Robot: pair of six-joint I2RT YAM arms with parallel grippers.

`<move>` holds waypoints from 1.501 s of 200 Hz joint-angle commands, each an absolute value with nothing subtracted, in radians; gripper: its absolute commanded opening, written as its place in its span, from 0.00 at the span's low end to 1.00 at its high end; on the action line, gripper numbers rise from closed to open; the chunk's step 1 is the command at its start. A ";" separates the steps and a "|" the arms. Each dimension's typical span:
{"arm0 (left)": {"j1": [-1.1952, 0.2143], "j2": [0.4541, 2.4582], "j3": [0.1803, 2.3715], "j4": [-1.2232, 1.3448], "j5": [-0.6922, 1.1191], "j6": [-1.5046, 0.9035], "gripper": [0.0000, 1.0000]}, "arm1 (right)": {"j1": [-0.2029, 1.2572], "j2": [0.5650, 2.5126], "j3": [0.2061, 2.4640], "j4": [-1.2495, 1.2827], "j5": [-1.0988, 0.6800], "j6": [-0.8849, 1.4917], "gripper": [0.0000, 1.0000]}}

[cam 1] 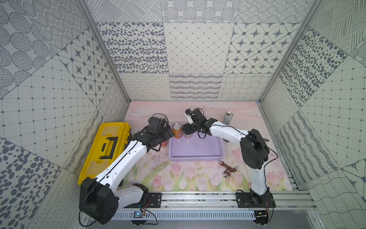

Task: Take out the drinks from the basket
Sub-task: Pick up the drink from the basket, then place the drink at the center of the board.

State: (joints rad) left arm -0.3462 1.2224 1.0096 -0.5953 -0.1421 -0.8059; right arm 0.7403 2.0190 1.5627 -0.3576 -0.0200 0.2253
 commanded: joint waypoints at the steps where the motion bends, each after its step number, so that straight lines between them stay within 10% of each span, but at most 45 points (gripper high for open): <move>1: -0.354 1.225 1.008 -0.585 -0.140 -0.784 1.00 | 0.744 1.999 1.556 -0.326 -0.047 0.212 0.55; 202: -0.356 1.249 1.032 -0.581 -0.121 -0.776 1.00 | 0.739 0.954 0.888 -0.455 0.419 0.385 0.47; 300: -0.357 1.252 1.031 -0.583 -0.125 -0.775 1.00 | 0.527 0.885 0.702 -0.480 0.375 0.562 0.46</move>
State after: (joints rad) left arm -0.3527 1.2491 1.0183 -0.5945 -0.1345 -0.7891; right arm 0.6121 0.8673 0.7197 -0.5854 0.4534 0.4927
